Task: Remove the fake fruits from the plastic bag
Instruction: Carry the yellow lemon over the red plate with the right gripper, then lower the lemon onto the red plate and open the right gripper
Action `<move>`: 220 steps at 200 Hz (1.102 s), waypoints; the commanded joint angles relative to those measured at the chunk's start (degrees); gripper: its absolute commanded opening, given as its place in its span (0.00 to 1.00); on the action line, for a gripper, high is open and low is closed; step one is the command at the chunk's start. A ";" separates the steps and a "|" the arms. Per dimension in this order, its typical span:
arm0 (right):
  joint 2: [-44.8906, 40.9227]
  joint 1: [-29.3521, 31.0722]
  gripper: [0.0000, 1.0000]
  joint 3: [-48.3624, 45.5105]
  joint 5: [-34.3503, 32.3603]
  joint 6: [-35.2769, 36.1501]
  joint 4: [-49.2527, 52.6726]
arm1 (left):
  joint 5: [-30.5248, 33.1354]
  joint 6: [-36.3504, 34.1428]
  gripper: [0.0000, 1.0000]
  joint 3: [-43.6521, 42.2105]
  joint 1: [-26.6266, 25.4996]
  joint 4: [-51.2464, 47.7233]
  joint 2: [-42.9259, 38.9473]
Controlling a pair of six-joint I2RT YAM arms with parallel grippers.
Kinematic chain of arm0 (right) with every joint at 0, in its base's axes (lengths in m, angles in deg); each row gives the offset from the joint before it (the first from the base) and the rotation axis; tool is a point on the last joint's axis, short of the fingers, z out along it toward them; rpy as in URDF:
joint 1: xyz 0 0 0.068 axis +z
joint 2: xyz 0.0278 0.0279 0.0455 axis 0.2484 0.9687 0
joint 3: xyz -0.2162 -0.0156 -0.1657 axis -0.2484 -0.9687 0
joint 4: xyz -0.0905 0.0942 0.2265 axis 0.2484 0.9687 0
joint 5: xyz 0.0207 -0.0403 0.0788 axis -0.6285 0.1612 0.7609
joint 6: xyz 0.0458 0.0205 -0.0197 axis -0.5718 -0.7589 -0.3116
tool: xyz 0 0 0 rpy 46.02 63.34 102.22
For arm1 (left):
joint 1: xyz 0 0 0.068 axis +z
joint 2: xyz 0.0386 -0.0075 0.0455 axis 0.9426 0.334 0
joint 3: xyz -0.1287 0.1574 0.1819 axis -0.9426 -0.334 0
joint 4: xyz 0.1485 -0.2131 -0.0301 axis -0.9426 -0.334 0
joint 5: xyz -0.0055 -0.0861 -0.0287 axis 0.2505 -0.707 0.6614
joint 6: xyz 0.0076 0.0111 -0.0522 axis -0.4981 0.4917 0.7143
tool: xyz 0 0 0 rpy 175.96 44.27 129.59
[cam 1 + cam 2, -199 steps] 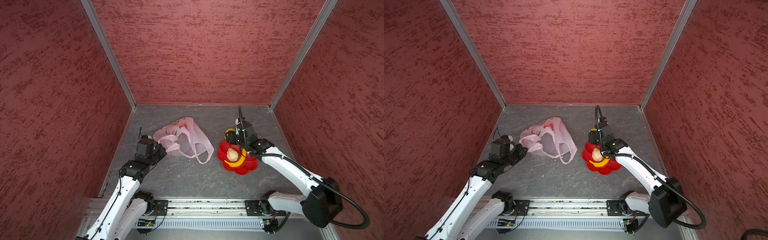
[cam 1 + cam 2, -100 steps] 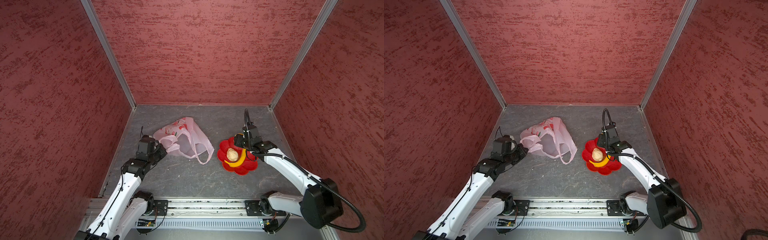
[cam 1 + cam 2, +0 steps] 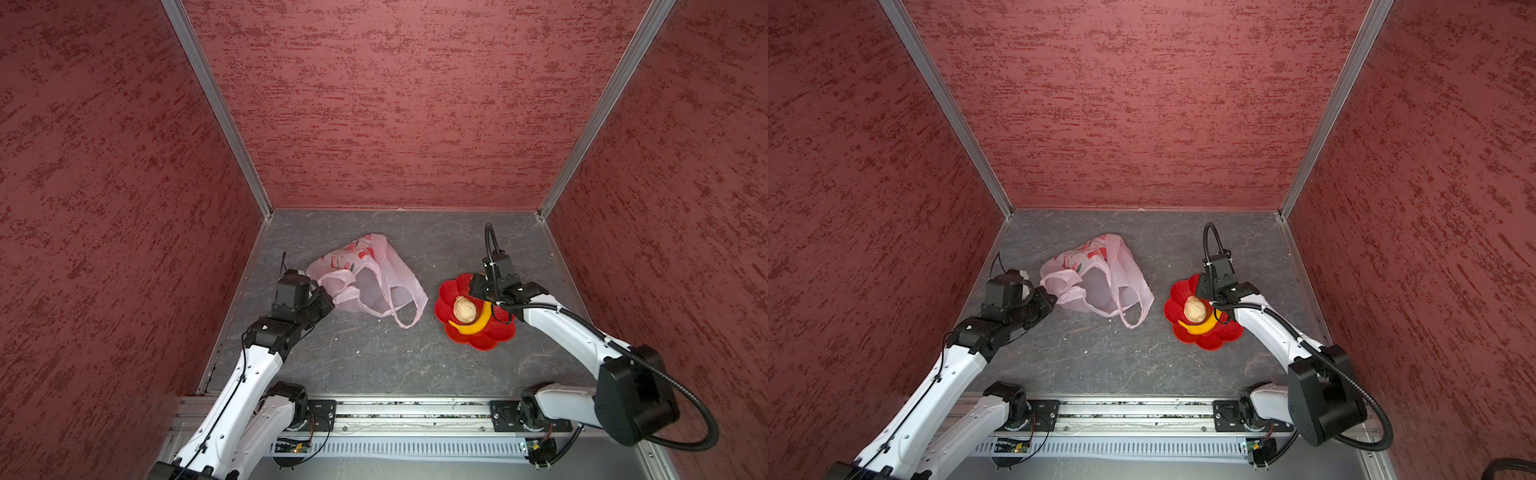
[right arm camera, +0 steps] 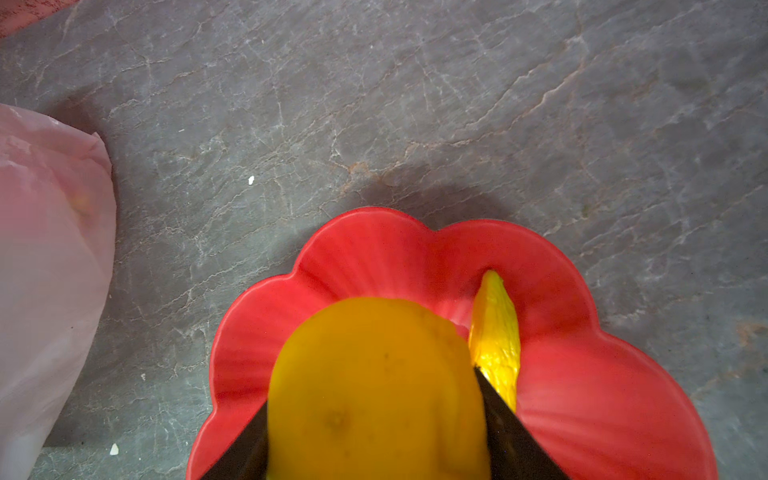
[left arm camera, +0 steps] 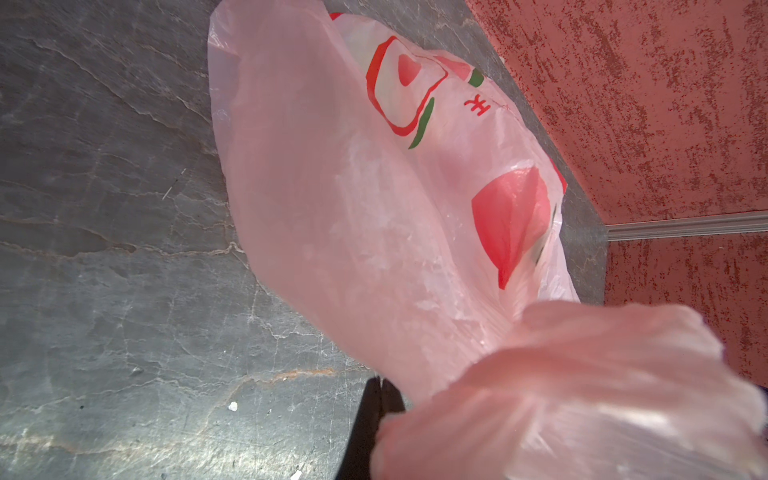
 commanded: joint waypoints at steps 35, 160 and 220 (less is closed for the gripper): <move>1.25 -0.53 0.42 -0.90 -2.25 -1.07 -1.20 | -0.33 -1.07 0.00 0.70 0.37 0.49 -0.52; 5.71 -0.65 0.46 -2.57 -3.43 -2.84 -1.62 | -0.42 -1.09 0.00 0.30 0.35 0.38 -0.57; 6.80 -0.63 0.56 -2.45 -3.44 -3.00 -1.91 | -0.41 -0.87 0.00 -0.19 0.35 0.35 -1.03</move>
